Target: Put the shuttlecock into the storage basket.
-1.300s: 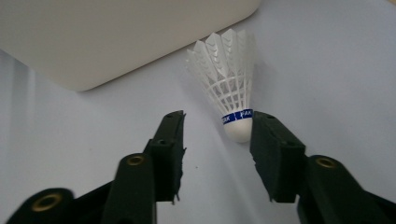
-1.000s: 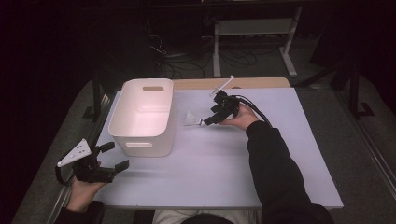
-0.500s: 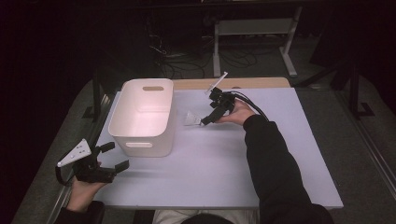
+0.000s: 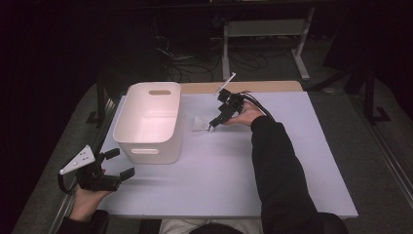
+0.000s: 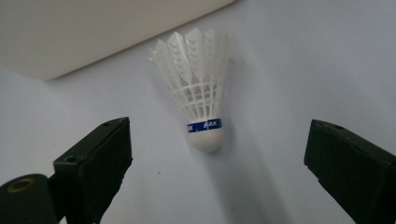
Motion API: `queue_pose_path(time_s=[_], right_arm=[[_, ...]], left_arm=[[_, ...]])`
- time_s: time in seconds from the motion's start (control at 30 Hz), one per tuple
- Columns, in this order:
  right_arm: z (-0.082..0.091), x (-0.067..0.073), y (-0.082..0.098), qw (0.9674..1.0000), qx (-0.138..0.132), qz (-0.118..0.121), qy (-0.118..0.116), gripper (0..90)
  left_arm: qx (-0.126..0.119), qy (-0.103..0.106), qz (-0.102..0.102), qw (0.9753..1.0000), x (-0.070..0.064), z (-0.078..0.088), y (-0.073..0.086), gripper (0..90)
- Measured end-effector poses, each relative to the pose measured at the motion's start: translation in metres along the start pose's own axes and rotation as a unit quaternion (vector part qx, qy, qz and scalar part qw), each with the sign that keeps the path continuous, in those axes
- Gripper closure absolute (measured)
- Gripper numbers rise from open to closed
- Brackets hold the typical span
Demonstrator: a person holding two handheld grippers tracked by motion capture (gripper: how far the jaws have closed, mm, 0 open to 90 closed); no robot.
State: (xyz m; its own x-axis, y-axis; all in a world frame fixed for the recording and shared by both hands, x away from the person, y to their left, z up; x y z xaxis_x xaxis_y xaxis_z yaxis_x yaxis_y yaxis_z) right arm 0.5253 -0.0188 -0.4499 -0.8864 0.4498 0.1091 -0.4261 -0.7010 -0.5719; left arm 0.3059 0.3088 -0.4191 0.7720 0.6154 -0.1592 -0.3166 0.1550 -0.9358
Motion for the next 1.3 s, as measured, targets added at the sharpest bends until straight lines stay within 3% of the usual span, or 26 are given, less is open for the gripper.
queue_pose_path(time_s=[0.2, 0.57, 0.8, 1.0, 1.3], right_arm=[[-0.013, -0.005, 0.007, 0.9997, 0.022, 0.007, 0.006, 9.4], [-0.028, -0.004, 0.008, 0.9994, 0.026, 0.021, -0.001, 16.2], [-0.032, -0.001, 0.01, 0.9987, 0.038, 0.032, -0.015, 24.2], [-0.035, 0.001, 0.011, 0.9976, 0.046, 0.047, -0.021, 36.4], [-0.04, 0.003, 0.011, 0.9971, 0.05, 0.05, -0.029, 48.9]], left_arm=[[0.0, 0.001, 0.0, 1.0, 0.0, 0.0, 0.0, 0.0], [0.0, 0.001, 0.0, 1.0, -0.001, 0.0, 0.0, 0.0], [0.0, 0.001, -0.001, 1.0, -0.001, 0.0, 0.0, 0.0], [0.0, 0.001, -0.001, 1.0, -0.001, 0.0, 0.0, 0.0], [0.001, 0.002, -0.001, 1.0, -0.001, 0.0, 0.0, 0.0]])
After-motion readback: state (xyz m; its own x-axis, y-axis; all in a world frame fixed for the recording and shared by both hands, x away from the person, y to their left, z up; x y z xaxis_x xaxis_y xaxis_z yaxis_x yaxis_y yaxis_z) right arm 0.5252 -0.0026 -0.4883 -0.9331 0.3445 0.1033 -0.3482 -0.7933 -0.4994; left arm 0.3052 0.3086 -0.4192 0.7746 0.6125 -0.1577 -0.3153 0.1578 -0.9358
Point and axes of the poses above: each handheld gripper's, and its own axes: z roughly backward along the jaws, y roughly out of its underside, x roughly to its left, the point moved 7 cm from there along -z, roughly forward along the jaws, and after that the axes turned 5 degrees about y, right-handed, at the moved point
